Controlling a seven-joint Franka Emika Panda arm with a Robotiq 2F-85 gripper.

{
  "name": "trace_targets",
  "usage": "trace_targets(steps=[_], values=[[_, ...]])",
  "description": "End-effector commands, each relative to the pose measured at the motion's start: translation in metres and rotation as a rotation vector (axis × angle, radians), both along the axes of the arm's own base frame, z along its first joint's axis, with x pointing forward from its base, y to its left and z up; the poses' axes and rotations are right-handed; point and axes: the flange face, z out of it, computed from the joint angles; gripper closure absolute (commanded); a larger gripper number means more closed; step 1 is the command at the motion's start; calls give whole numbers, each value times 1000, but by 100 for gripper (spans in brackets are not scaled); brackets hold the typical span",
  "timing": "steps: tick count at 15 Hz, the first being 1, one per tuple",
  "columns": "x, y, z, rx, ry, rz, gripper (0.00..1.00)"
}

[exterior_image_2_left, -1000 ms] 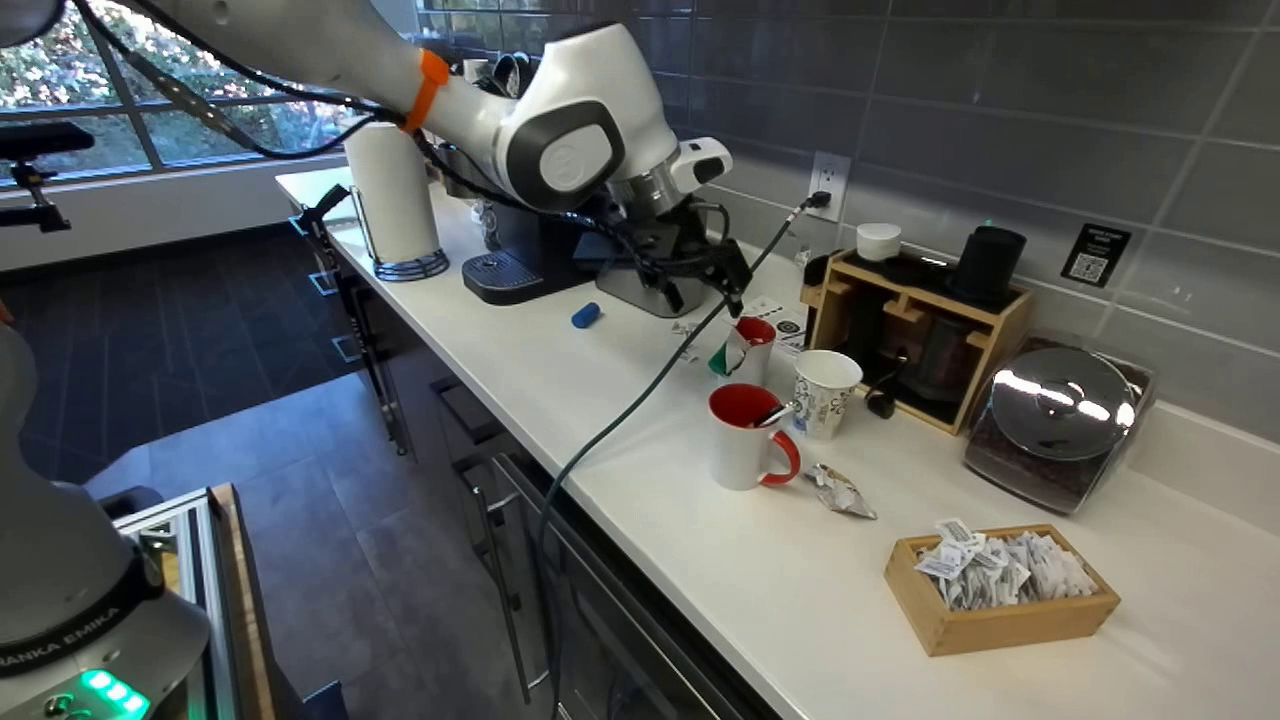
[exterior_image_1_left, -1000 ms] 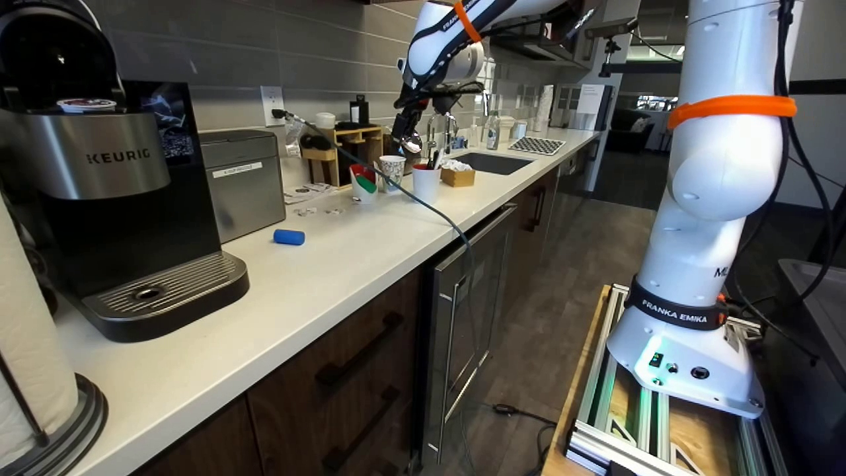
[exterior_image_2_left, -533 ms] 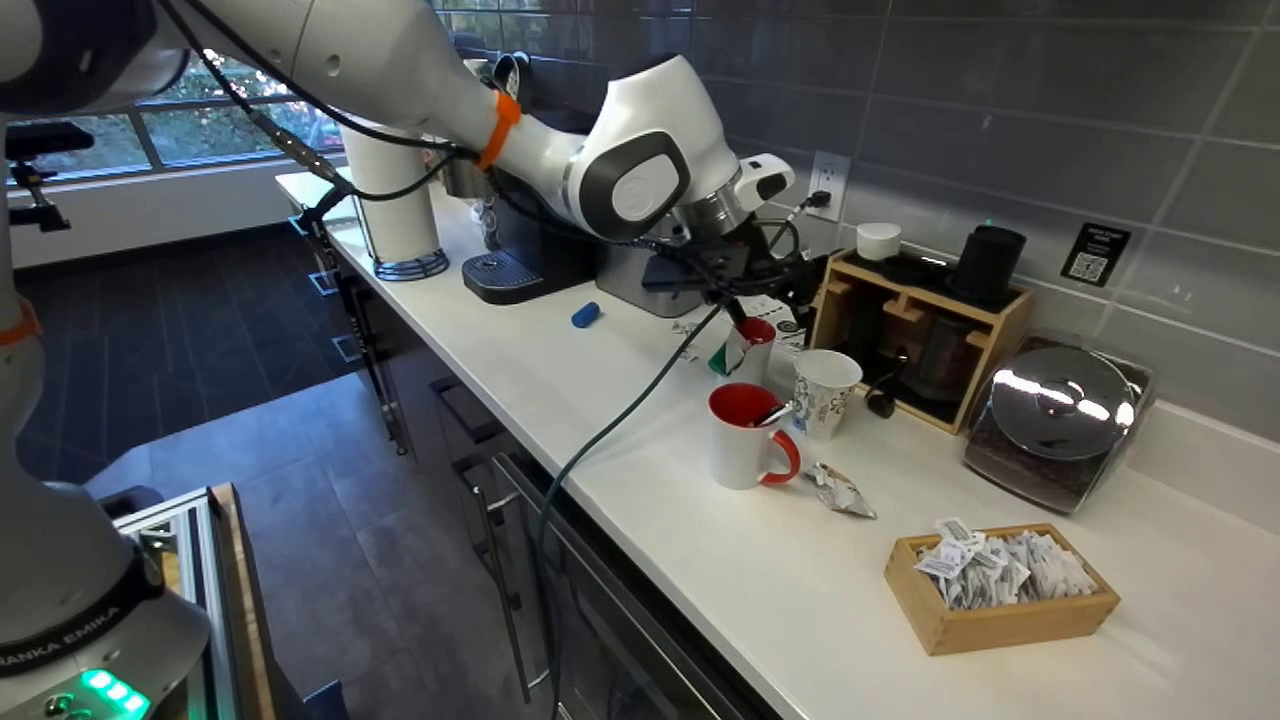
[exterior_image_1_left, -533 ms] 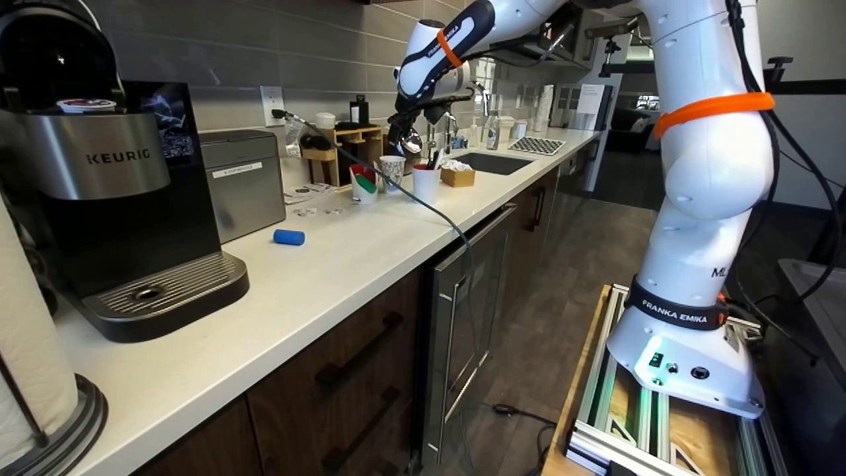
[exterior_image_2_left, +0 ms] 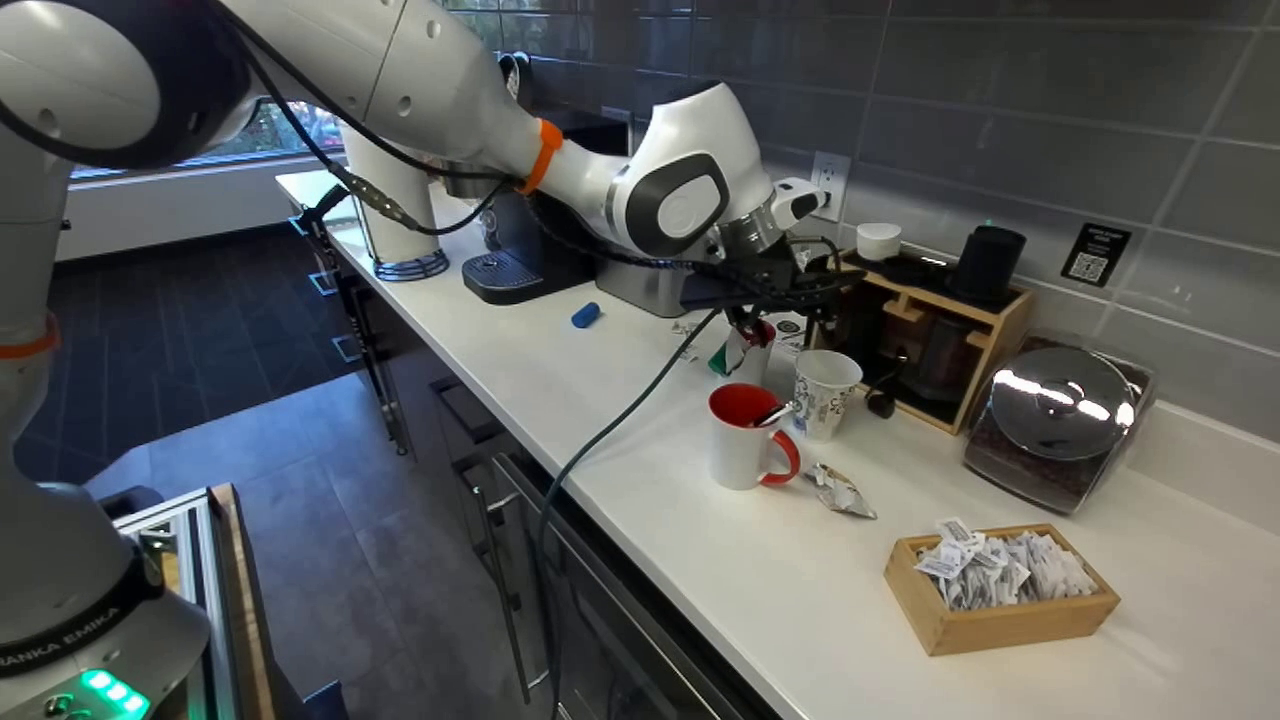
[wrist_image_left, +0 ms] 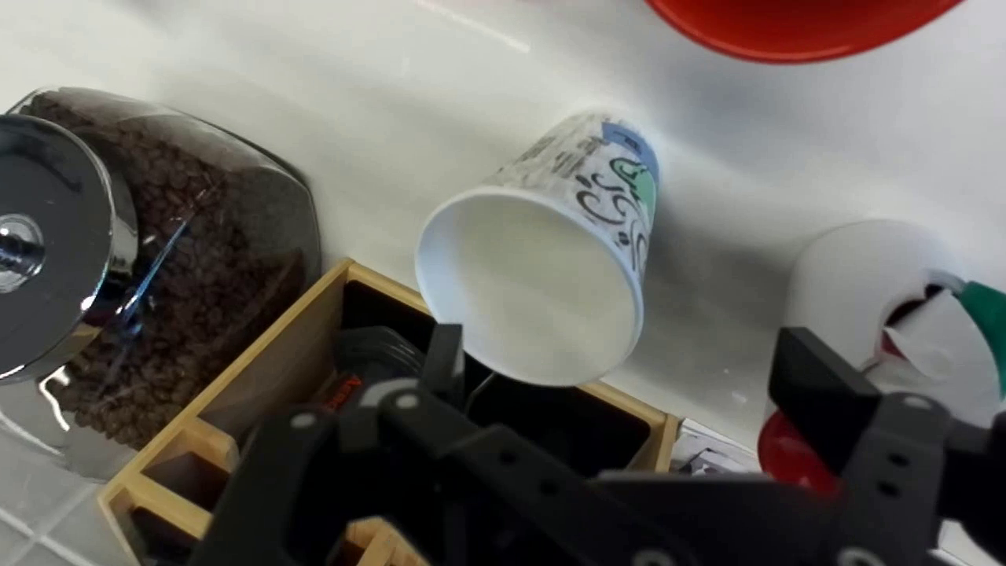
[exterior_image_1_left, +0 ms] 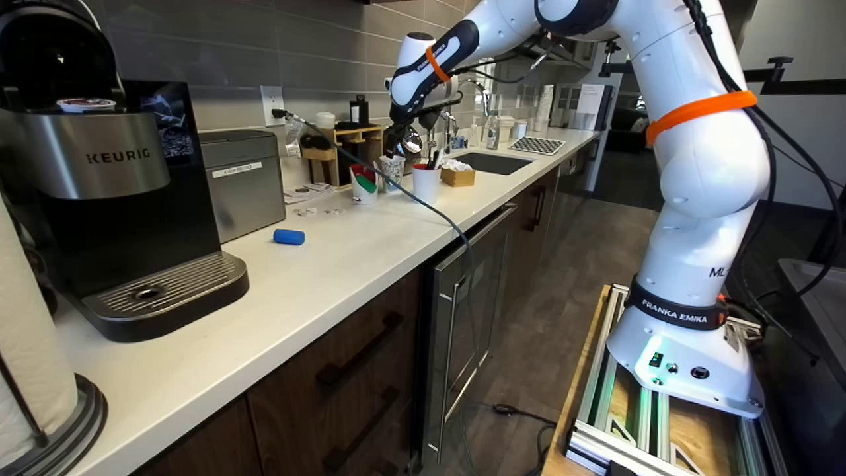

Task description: Move the cup to the left

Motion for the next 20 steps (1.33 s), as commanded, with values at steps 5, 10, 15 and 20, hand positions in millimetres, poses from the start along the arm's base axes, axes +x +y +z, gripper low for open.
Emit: trace_targets(steps=[5, 10, 15, 20], values=[[21, -12, -34, -21, 98, 16, 34], [27, -9, -36, -21, 103, 26, 74], [26, -5, -30, -13, 112, 31, 100], [16, 5, 14, -3, 54, 41, 99]])
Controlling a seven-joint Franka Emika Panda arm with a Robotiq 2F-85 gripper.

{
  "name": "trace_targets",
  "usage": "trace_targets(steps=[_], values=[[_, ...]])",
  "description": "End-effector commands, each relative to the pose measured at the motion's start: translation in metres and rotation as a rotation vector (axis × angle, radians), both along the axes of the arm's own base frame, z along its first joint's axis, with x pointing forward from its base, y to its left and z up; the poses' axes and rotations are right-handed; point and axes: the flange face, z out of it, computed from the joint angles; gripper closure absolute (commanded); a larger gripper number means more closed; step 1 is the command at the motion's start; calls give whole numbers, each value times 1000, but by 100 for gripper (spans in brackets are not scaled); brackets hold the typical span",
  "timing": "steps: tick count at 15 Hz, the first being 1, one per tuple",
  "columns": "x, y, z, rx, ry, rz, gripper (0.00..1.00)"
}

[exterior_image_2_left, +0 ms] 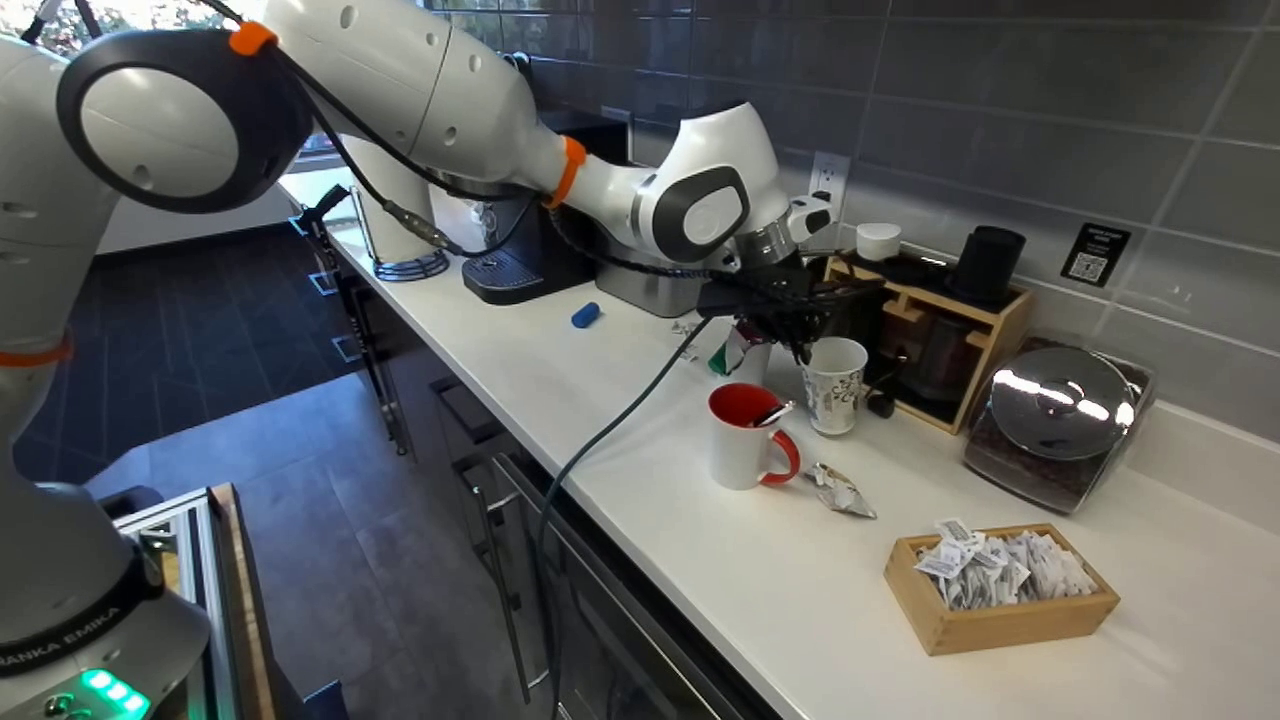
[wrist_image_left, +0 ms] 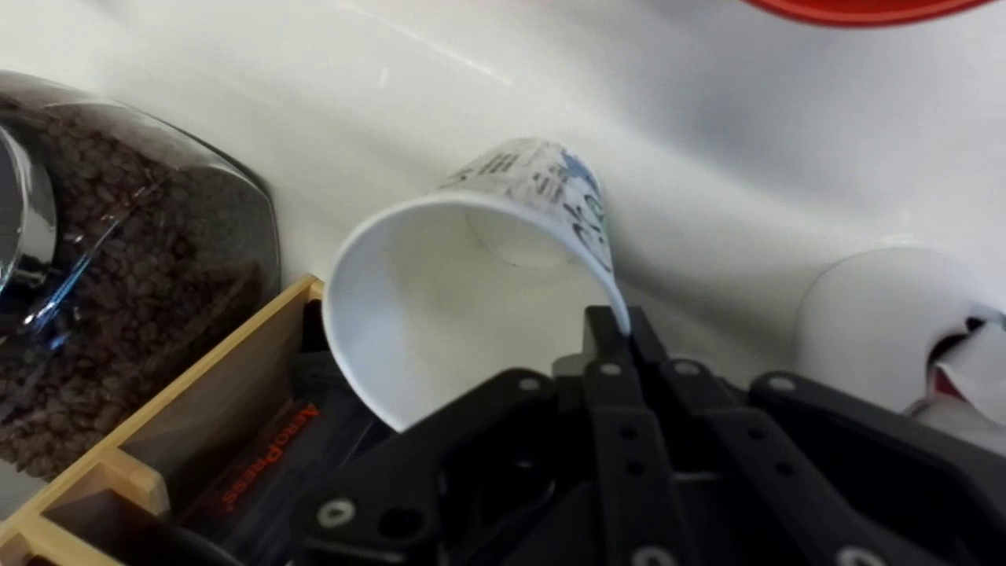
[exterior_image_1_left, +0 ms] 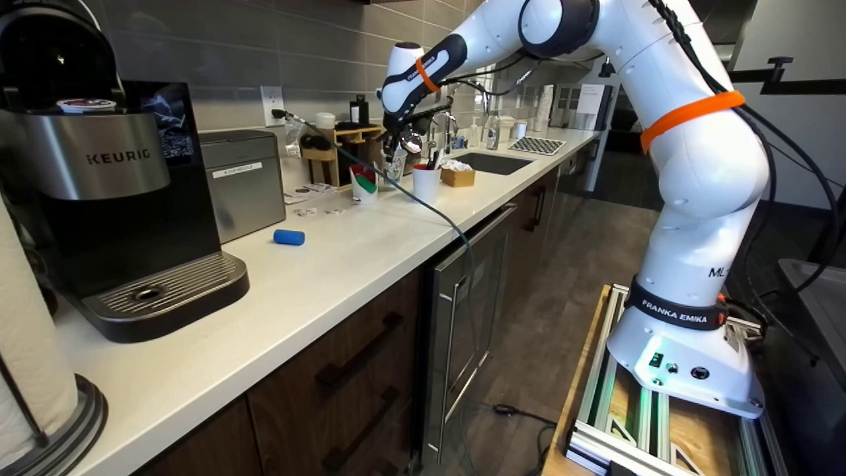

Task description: Move the cup to the left

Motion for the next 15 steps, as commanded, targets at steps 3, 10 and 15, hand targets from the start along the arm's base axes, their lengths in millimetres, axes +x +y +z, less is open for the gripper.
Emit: trace_targets(steps=[3, 10, 15], values=[[-33, 16, 89, -3, -94, 45, 99], [-129, 61, 183, 151, -153, 134, 99], [-212, 102, 185, 397, -88, 228, 99]])
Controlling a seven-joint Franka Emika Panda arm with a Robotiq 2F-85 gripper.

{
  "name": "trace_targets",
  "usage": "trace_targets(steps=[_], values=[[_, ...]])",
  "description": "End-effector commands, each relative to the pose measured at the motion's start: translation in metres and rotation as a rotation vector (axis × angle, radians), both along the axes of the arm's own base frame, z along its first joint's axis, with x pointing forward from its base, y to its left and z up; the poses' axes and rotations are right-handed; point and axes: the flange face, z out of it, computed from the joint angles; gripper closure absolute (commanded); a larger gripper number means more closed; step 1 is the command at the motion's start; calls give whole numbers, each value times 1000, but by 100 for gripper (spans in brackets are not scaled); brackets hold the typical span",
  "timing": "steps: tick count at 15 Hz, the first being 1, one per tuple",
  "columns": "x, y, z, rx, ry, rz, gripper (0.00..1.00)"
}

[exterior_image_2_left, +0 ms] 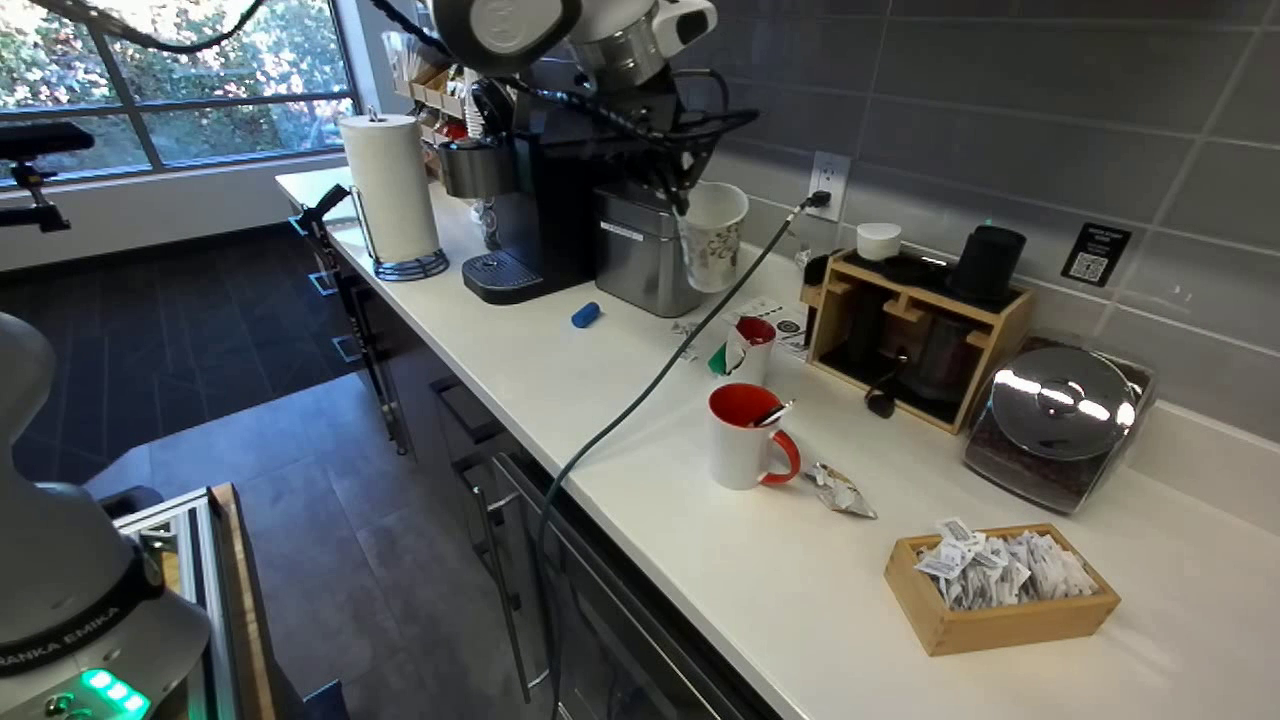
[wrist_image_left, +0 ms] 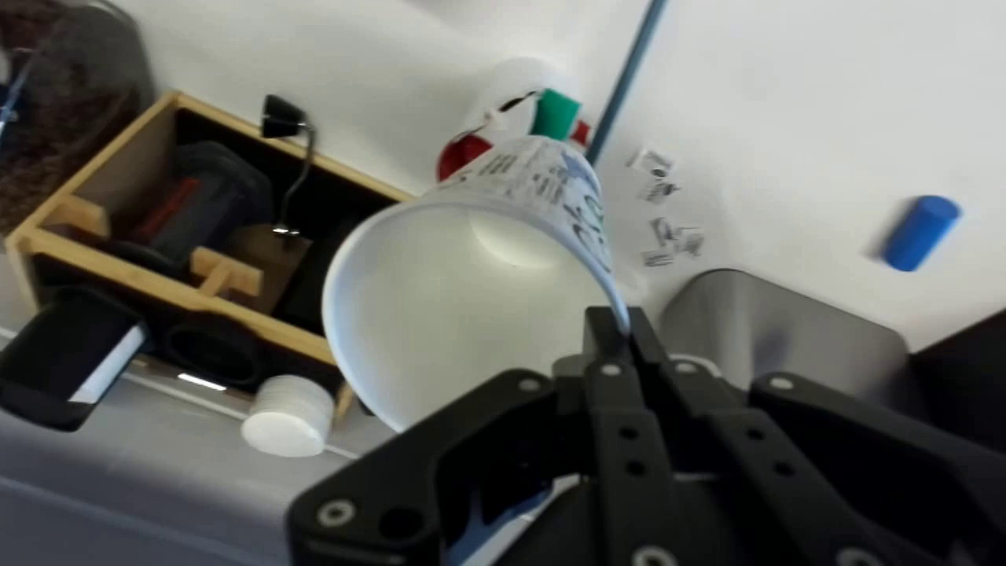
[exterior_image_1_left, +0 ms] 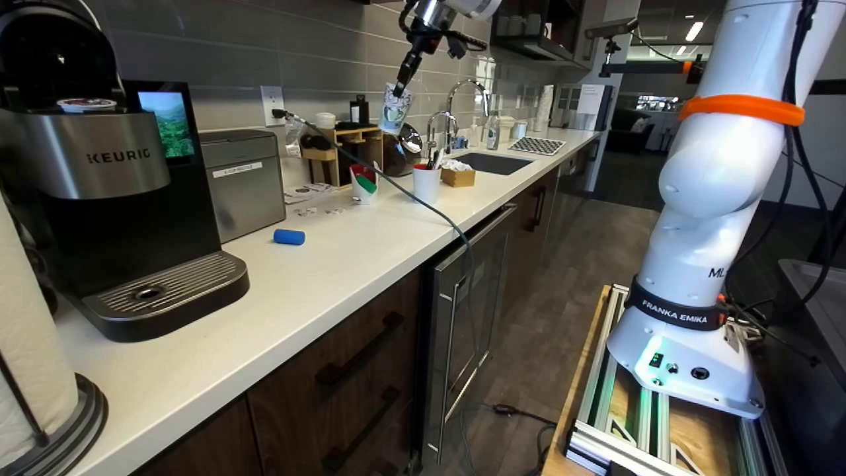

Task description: Move the cup to the left

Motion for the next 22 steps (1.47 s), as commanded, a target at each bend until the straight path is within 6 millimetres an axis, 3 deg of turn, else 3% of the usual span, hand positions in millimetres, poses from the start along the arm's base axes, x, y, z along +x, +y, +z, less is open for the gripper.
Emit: trace_targets(steps=[1, 6, 7, 8, 9, 12, 14, 19, 22], values=[[-71, 36, -3, 162, 40, 102, 99], [-93, 108, -14, 265, 68, 158, 99], [-89, 101, -13, 270, 59, 123, 99], [-88, 83, -7, 276, 29, 54, 99], [-83, 103, -8, 245, 62, 126, 96], [-83, 84, -6, 259, 41, 73, 99], [-69, 110, -23, 205, 82, 138, 99], [-48, 202, -78, -17, 161, 339, 99], [-37, 239, -109, -143, 190, 444, 99]])
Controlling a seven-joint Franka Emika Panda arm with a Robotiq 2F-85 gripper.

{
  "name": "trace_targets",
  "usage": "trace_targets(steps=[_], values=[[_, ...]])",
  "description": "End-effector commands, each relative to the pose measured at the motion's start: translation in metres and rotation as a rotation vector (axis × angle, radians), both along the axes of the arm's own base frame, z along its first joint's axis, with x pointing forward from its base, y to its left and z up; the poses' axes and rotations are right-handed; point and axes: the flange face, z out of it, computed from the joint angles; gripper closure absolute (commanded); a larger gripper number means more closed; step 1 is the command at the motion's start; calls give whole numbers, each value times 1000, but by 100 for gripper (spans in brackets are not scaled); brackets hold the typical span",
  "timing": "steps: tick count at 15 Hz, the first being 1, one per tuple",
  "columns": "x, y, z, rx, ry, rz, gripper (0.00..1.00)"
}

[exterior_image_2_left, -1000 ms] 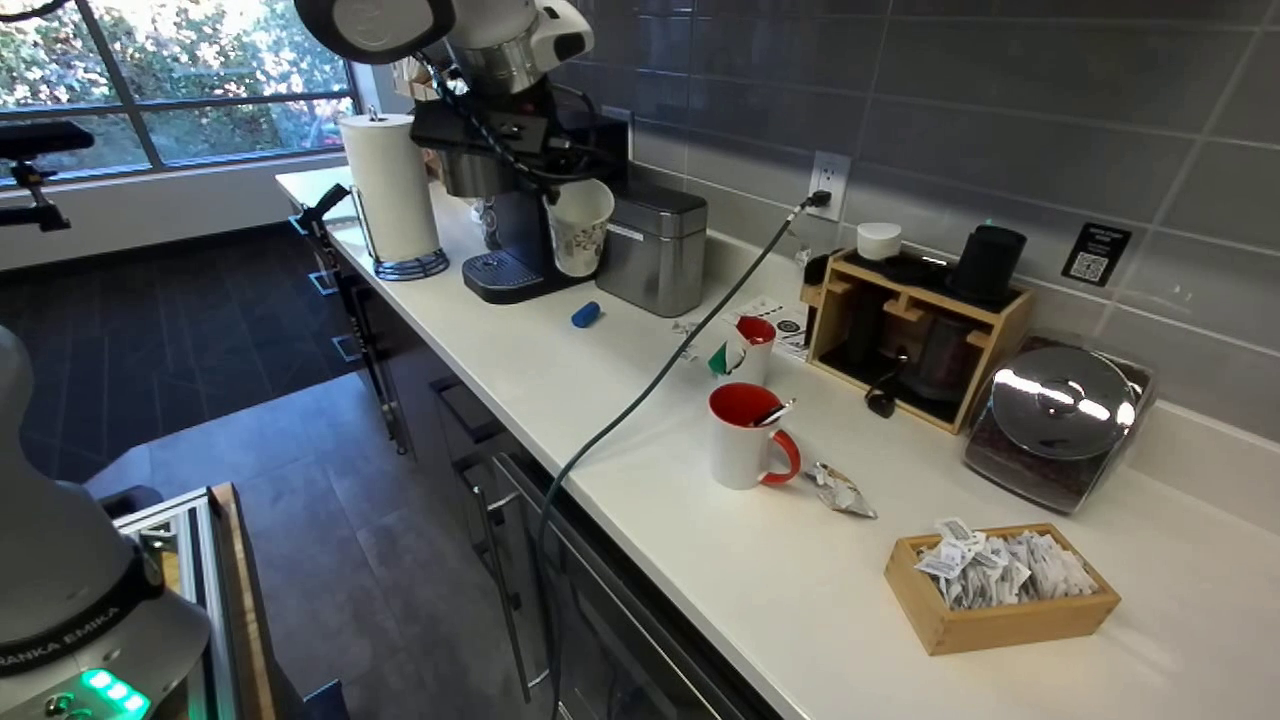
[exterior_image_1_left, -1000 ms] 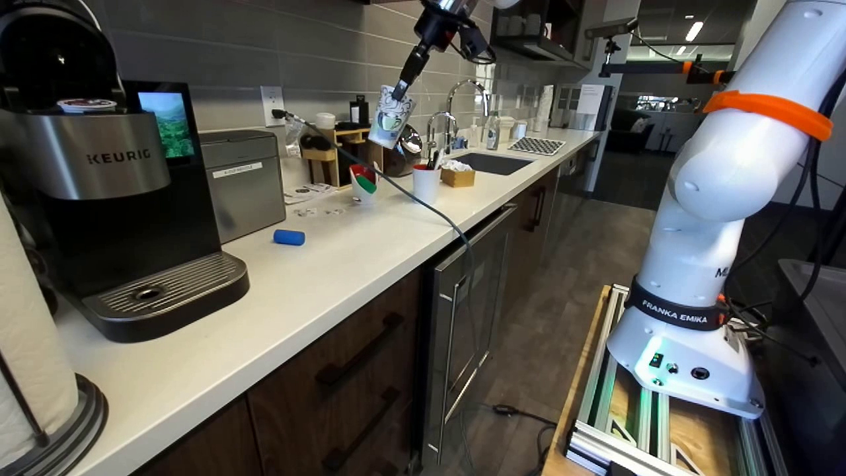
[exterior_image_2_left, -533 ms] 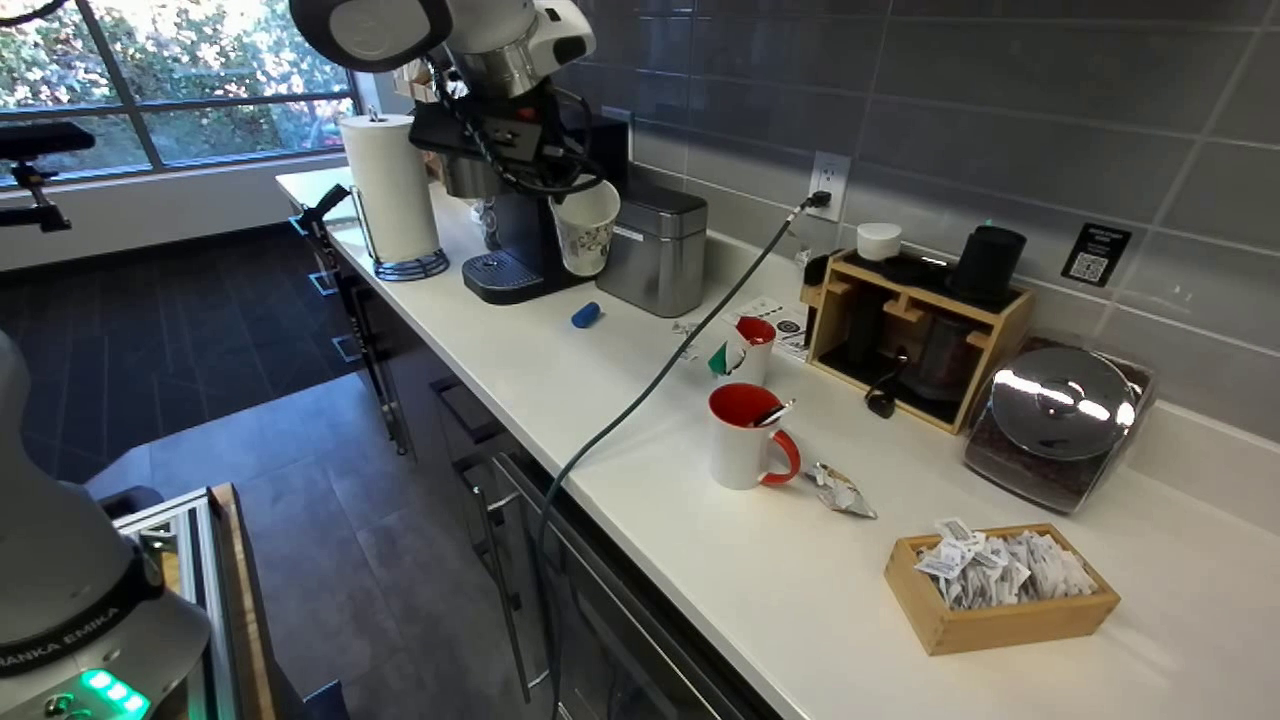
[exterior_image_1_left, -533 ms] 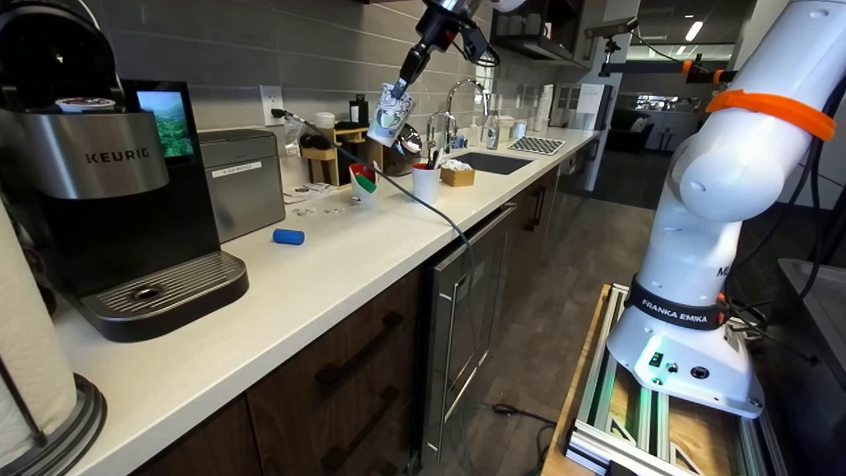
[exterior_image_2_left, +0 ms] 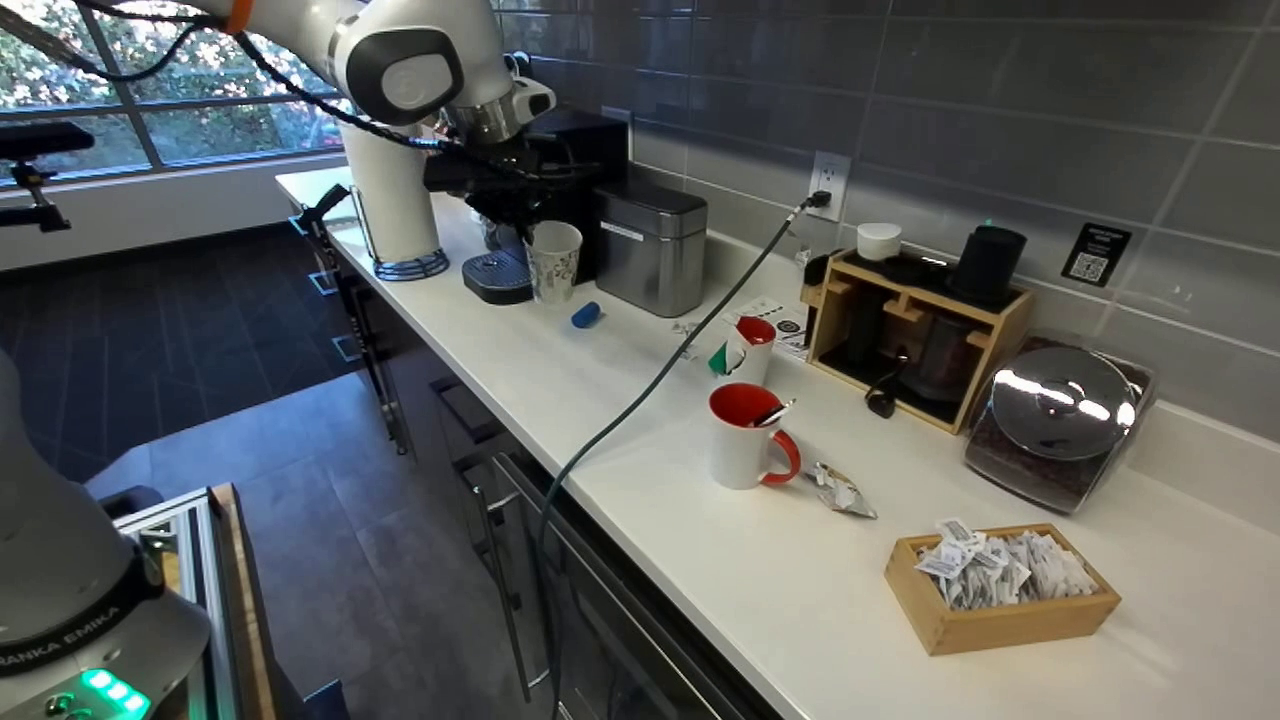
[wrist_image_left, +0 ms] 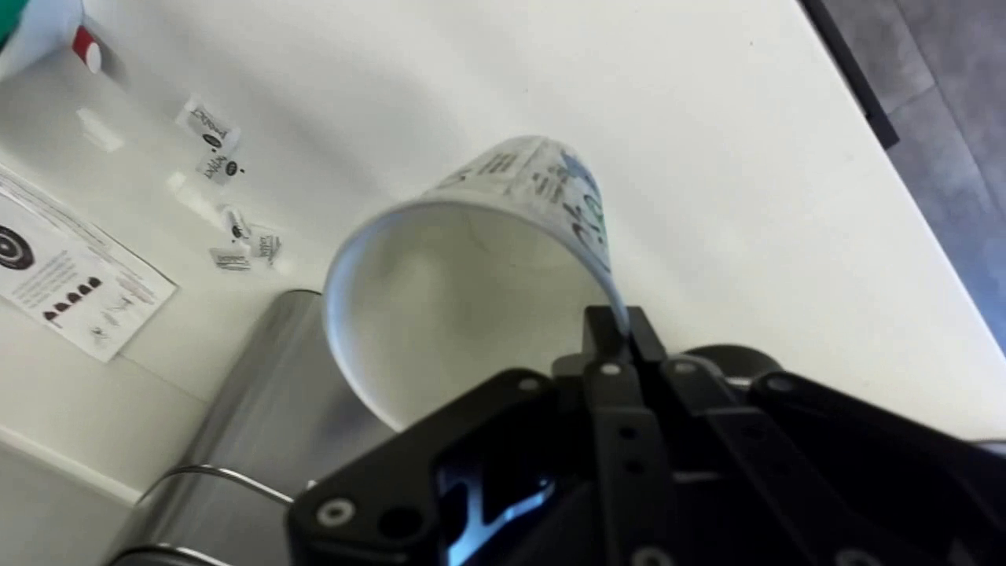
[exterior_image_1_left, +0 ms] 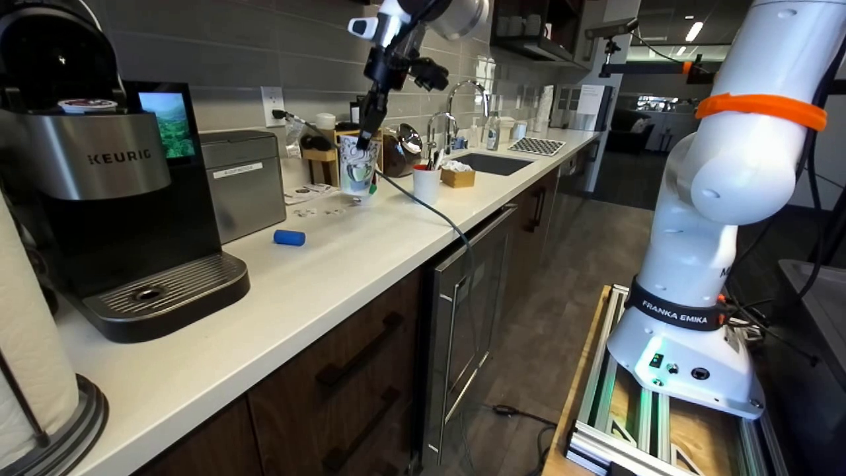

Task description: Move the cup to the left

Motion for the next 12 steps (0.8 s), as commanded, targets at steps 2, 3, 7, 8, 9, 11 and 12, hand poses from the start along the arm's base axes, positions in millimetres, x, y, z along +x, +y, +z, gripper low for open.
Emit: trace_targets(steps=[2, 3, 7, 8, 9, 11, 12], values=[[27, 35, -42, -176, -15, 132, 99], [34, 37, -50, -205, -25, 149, 99], [64, 43, -70, -221, -50, 177, 99], [69, 44, -74, -211, -47, 176, 99], [74, 46, -77, -207, -47, 177, 99], [84, 46, -88, -193, -39, 175, 99], [87, 46, -91, -188, -37, 171, 99]])
